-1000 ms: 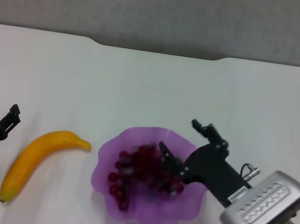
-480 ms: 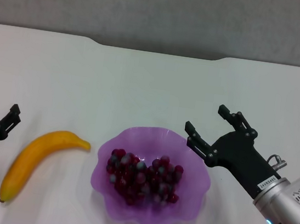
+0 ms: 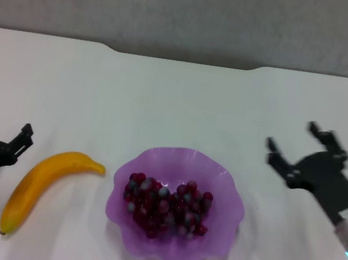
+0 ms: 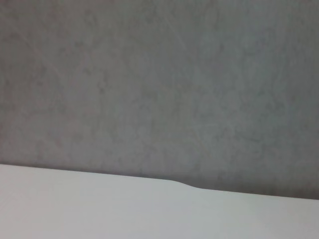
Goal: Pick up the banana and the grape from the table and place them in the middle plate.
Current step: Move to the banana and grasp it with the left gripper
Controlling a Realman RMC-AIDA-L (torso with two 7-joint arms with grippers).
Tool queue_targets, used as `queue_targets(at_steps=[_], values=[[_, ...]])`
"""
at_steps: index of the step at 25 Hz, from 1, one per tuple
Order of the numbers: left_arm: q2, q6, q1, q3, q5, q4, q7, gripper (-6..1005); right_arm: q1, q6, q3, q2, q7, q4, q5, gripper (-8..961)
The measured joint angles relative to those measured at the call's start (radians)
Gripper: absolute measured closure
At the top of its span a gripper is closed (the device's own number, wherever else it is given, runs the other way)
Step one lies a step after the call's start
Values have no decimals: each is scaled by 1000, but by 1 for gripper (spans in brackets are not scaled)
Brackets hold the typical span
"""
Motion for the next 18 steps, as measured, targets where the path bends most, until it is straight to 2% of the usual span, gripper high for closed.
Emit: queue_targets(at_steps=[4,10,15,18], values=[[-5,0,-7,2,19,0,4,203,-42,-30,57,9,-85,1,58,90],[-6,-4,-13,10,25,-2,-1,203,-51,-10,27,9,-84,-30,265,91],[-1,9,-18,54,25,-29,-10,203,-46,22,-10,7,-81,-36,294,92],[13,61,-15,91,38,-95,-36,203,-45,24,-30,6,-81,-37,293,92]])
